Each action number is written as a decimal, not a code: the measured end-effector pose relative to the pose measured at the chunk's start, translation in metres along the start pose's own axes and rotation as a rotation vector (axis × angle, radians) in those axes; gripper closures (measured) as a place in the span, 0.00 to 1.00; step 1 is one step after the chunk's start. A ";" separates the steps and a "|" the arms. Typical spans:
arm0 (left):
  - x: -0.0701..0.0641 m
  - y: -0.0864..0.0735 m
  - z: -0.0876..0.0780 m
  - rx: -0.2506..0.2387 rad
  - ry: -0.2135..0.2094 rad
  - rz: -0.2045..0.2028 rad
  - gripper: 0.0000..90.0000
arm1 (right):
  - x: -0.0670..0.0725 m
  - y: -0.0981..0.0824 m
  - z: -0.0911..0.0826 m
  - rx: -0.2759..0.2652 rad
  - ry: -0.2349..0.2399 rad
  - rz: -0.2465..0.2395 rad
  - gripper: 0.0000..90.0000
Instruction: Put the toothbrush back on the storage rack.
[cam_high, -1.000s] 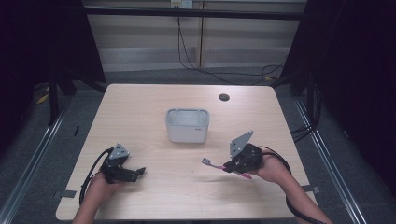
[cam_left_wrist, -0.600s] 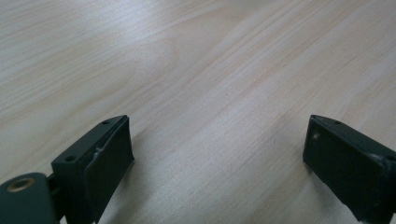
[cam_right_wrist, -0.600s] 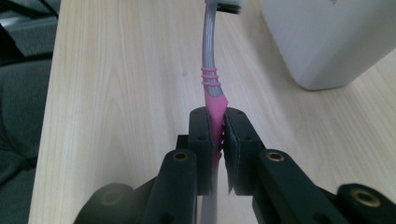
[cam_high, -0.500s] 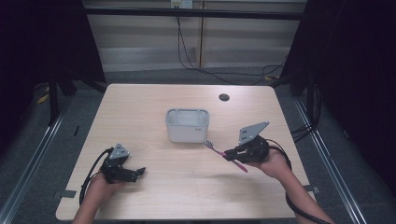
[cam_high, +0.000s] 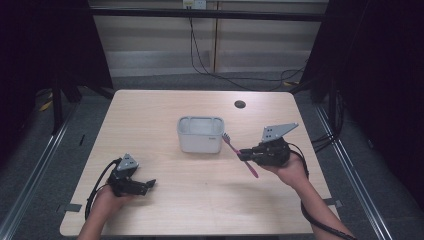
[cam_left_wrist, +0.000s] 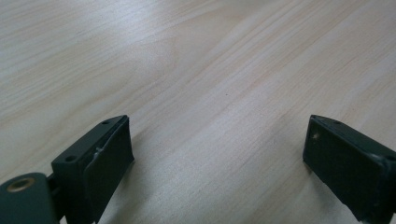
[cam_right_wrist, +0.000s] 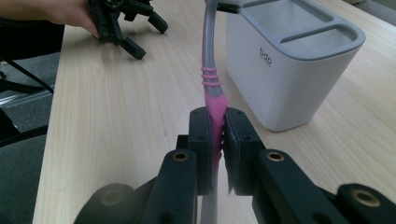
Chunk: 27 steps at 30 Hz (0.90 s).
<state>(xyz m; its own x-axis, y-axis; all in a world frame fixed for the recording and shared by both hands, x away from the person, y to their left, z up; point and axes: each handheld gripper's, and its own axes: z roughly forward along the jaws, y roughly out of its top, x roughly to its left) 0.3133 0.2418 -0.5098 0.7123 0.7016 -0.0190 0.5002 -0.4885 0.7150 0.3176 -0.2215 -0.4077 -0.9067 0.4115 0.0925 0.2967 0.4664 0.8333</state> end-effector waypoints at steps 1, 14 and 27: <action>0.000 0.000 0.000 0.000 0.000 0.000 0.09 | 0.000 0.001 0.000 -0.003 0.000 0.001 0.92; 0.000 0.000 0.000 0.000 0.000 0.001 0.09 | -0.002 0.010 0.002 -0.072 -0.014 0.056 0.92; 0.000 0.000 0.000 -0.001 -0.001 -0.004 0.09 | -0.006 0.022 -0.002 -0.137 -0.069 0.076 0.92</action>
<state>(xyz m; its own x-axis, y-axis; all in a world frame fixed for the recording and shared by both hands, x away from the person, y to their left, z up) 0.3131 0.2416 -0.5099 0.7106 0.7032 -0.0221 0.5026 -0.4853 0.7154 0.3295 -0.2153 -0.3893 -0.8589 0.4966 0.1248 0.3160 0.3222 0.8924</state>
